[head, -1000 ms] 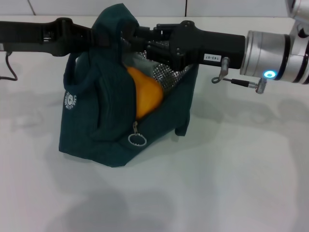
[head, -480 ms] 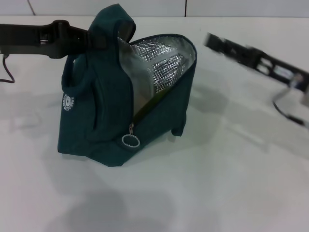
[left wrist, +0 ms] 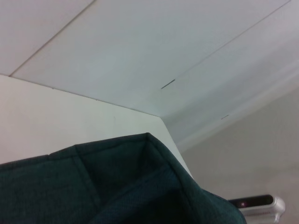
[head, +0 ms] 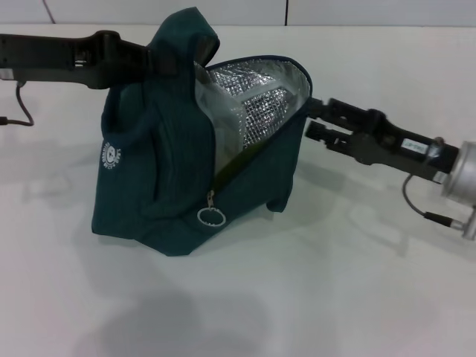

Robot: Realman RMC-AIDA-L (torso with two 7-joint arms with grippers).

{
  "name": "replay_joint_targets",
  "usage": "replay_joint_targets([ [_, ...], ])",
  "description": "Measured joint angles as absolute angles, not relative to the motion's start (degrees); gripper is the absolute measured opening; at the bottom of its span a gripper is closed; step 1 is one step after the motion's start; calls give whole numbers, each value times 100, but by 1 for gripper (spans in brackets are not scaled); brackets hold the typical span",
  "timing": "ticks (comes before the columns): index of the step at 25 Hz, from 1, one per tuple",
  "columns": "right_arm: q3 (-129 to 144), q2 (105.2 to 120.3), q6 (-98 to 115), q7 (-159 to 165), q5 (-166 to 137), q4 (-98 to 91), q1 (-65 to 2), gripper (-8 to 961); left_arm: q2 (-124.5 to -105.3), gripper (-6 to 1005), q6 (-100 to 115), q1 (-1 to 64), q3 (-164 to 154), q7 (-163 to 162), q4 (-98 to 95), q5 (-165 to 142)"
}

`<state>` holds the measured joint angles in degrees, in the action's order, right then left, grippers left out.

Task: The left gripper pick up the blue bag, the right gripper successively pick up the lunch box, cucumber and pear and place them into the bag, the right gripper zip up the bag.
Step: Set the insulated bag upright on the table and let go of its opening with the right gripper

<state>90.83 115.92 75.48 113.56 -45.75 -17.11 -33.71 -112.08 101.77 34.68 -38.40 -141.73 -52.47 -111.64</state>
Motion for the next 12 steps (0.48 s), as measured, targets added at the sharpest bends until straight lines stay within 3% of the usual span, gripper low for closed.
replay_joint_targets([
  [12, 9515, 11595, 6991, 10924, -4559, -1744, -3732, 701, -11222, 42, 10208, 3439, -3840, -14085, -5247, -11168],
])
